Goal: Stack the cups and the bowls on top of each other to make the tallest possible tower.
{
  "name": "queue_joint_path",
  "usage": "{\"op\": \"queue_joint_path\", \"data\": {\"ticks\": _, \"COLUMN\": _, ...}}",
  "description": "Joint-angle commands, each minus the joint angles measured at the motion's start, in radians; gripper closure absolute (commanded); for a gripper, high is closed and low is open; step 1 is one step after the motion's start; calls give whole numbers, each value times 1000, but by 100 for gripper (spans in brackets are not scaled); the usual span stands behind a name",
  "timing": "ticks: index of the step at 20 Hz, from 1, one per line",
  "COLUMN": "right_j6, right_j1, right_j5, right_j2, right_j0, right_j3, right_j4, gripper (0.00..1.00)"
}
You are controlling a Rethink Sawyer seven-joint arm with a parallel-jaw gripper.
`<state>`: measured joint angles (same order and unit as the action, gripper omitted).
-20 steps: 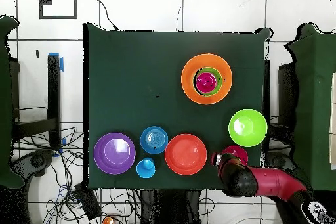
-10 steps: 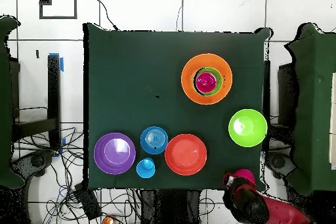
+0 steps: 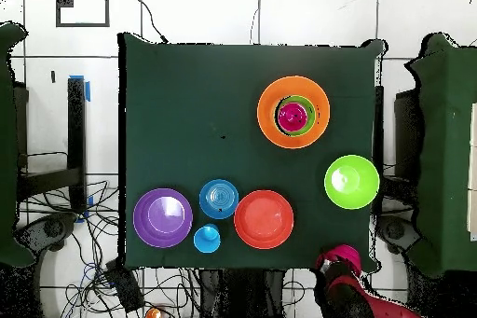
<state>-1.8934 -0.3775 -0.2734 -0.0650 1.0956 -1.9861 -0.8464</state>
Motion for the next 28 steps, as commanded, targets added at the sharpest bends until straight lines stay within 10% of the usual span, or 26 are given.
{"op": "queue_joint_path", "data": {"ticks": 1, "right_j6": -89, "right_j1": 195, "right_j5": 59, "right_j2": 18, "right_j0": -48, "right_j3": 99, "right_j4": 5, "gripper": 100}}
{"op": "queue_joint_path", "data": {"ticks": 15, "right_j6": -83, "right_j1": 188, "right_j5": 23, "right_j2": -46, "right_j0": -127, "right_j3": 121, "right_j4": 26, "gripper": 100}}
{"op": "queue_joint_path", "data": {"ticks": 25, "right_j6": -102, "right_j1": 128, "right_j5": -64, "right_j2": -255, "right_j0": -413, "right_j3": 92, "right_j4": 198, "gripper": 100}}
{"op": "queue_joint_path", "data": {"ticks": 28, "right_j6": -87, "right_j1": -16, "right_j5": 63, "right_j2": -234, "right_j0": -435, "right_j3": 49, "right_j4": 176, "gripper": 100}}
